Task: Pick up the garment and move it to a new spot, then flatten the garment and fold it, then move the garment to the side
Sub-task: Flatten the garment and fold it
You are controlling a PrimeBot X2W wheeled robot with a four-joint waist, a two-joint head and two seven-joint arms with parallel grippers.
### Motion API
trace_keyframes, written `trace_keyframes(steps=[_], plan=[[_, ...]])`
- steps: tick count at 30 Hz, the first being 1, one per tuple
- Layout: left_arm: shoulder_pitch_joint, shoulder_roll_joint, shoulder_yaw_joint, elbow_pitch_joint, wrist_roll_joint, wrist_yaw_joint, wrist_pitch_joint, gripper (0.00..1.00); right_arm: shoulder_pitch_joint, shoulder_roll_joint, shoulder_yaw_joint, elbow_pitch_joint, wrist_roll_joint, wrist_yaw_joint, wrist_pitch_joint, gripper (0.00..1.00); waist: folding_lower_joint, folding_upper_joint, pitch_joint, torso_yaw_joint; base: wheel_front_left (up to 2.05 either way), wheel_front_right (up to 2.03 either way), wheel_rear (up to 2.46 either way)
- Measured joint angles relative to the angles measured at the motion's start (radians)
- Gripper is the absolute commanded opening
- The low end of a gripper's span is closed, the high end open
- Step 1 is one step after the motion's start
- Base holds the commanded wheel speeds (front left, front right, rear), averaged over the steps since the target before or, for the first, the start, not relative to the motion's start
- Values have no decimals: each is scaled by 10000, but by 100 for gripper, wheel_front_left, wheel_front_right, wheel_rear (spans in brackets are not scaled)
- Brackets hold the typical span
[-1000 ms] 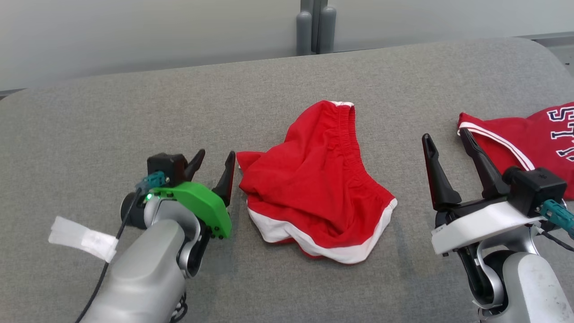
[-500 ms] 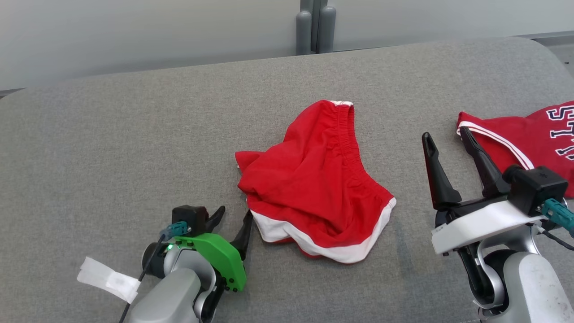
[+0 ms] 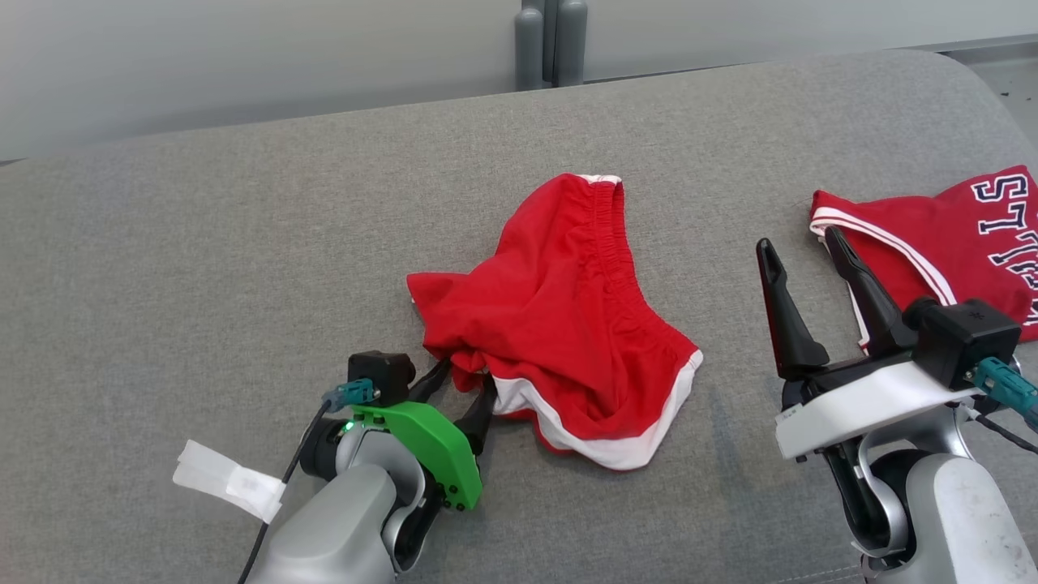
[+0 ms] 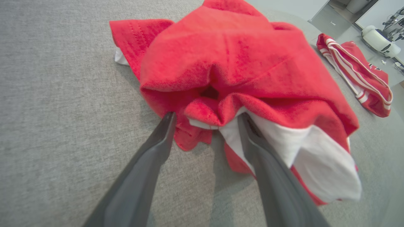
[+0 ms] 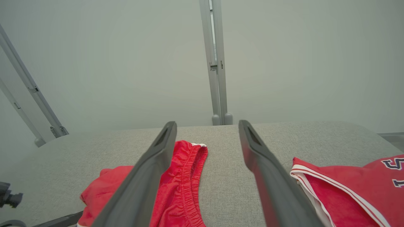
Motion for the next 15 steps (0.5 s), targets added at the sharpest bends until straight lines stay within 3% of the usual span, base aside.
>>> trace_keyframes(steps=[5, 6, 7, 8, 15], plan=[[-342, -123, 21, 198, -245, -86, -17, 98, -119, 0, 61, 13, 2, 0, -2, 100, 0, 0, 99, -211, 0, 0, 0], [-402, -150, 21, 190, -270, -107, -29, 41, -151, 0, 58, 19, 2, 0, -6, 100, 0, 0, 122, -250, 0, 0, 0], [-450, -182, 10, 178, -278, -130, -73, 5, -173, 0, 52, 19, 2, 0, -15, 100, 0, 0, 143, -284, 0, 0, 0], [-491, -207, 6, 169, -284, -150, -105, 0, -176, 0, 44, 25, 2, 0, -17, 100, 0, 0, 165, -314, 0, 0, 0], [-645, 17, 211, 29, -161, -173, -211, 0, -140, -4, -205, 77, 4, 0, -109, 100, 0, 0, 160, -218, 0, 0, 0]])
